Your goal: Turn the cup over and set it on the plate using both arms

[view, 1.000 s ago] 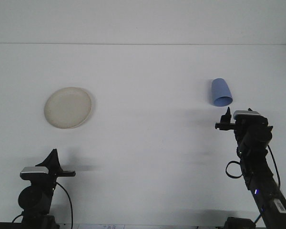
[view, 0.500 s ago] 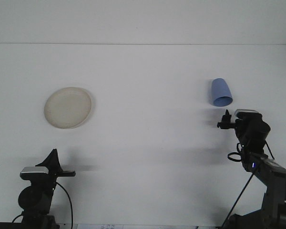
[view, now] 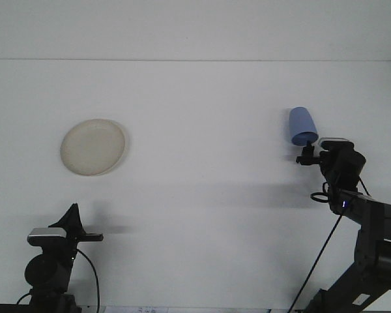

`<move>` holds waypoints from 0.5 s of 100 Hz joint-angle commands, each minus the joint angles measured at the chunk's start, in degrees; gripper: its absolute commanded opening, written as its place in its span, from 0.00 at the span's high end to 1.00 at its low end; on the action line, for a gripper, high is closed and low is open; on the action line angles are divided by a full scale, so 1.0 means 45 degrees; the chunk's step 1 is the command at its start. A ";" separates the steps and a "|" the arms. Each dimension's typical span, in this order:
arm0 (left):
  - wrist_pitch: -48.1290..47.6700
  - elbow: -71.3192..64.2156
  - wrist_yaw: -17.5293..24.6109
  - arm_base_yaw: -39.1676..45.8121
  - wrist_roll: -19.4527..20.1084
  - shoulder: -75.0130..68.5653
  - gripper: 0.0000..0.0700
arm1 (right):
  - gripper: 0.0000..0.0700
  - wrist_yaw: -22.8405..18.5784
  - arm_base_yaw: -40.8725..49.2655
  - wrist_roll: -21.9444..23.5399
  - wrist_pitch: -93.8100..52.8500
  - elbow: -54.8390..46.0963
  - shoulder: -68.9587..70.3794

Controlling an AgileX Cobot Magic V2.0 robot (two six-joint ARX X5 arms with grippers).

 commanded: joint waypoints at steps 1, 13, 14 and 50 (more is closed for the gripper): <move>0.0160 -0.0248 -0.0068 0.0010 -0.0029 -0.0019 0.98 | 0.29 -0.0126 -0.0063 -0.0204 0.0151 0.0476 0.0510; 0.0160 -0.0248 -0.0068 0.0010 -0.0024 -0.0019 0.98 | 0.29 -0.0379 -0.0058 -0.0209 0.0277 0.0879 0.0894; 0.0160 -0.0248 -0.0068 0.0010 -0.0024 -0.0019 0.98 | 0.29 -0.0374 -0.0058 -0.0209 0.0291 0.0903 0.0903; 0.0160 -0.0248 -0.0068 0.0010 -0.0024 -0.0019 0.98 | 0.32 -0.0437 -0.0058 -0.0223 0.0573 0.2021 0.1870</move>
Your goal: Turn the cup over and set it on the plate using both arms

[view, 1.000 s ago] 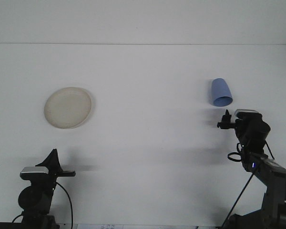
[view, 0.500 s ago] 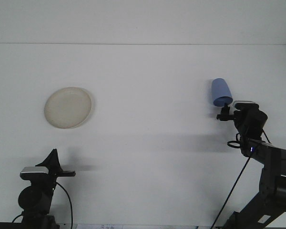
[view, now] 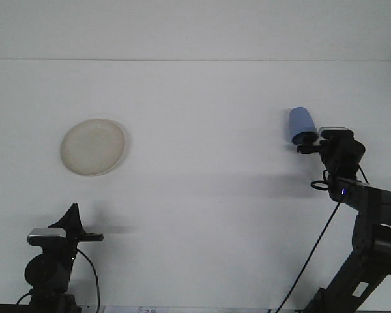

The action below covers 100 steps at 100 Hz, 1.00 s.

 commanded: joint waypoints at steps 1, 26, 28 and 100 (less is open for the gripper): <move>0.0155 -0.0248 -0.0068 0.0010 -0.0024 -0.0019 0.98 | 0.33 -0.0097 -0.0058 -0.0073 0.0131 0.0311 0.0491; 0.0155 -0.0248 -0.0068 0.0010 -0.0024 -0.0019 0.98 | 0.73 -0.0141 -0.0063 -0.0097 0.0631 0.0491 0.0709; 0.0151 -0.0248 -0.0068 0.0010 -0.0024 -0.0019 0.98 | 0.75 -0.0136 -0.0063 -0.0102 0.0631 0.0491 0.0709; 0.0155 -0.0248 -0.0068 0.0010 -0.0024 -0.0019 0.98 | 1.00 -0.0986 -0.0306 0.0389 -0.0831 0.0486 -0.0500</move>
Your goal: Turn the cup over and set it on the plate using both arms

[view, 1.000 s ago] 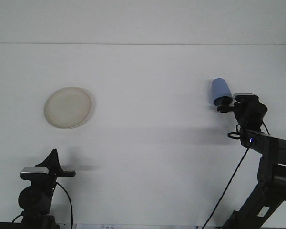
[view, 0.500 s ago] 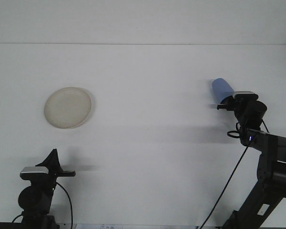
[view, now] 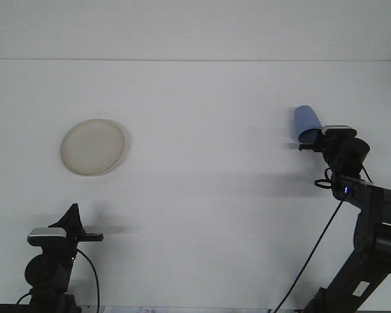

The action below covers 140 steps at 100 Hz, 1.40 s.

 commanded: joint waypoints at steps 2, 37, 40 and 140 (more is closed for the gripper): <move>0.0155 -0.0248 -0.0068 0.0010 -0.0024 -0.0019 0.98 | 1.00 -0.0044 -0.0058 0.0102 -0.0631 0.0238 -0.0612; 0.0155 -0.0248 -0.0068 0.0010 -0.0024 -0.0019 0.98 | 1.00 -0.0049 0.0491 0.1287 -0.6178 0.0238 -0.5901; 0.0155 -0.0248 -0.0068 0.0010 -0.0024 -0.0019 0.98 | 1.00 -0.0039 0.0675 0.1292 -0.6853 0.0238 -0.6445; 0.0151 -0.0248 -0.0068 0.0010 -0.0024 -0.0019 0.98 | 1.00 0.2812 1.1390 0.0563 -2.3882 0.7014 -0.6159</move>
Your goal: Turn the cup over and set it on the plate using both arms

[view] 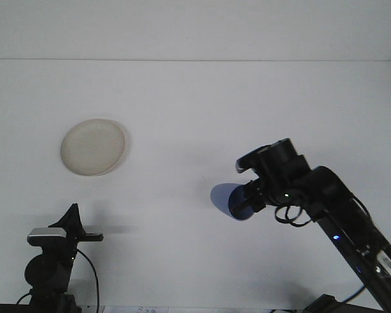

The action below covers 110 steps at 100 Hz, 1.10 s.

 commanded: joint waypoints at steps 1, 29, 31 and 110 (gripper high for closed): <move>0.0155 -0.0248 -0.0068 0.0010 -0.0024 -0.0019 0.98 | 1.00 0.0471 0.0865 -0.0432 -0.0389 0.0612 0.1015; 0.0151 -0.0248 -0.0068 0.0010 -0.0024 -0.0019 0.98 | 1.00 0.1239 0.3075 -0.0991 -0.0835 0.1851 0.4104; 0.0155 -0.0248 -0.0068 0.0010 -0.0024 -0.0019 0.98 | 1.00 0.1399 0.3186 -0.1010 -0.0923 0.1991 0.4294; 0.0151 -0.0248 -0.0068 0.0010 -0.0024 -0.0019 0.98 | 1.00 0.2414 0.4255 -0.1389 -0.2123 0.4444 0.6664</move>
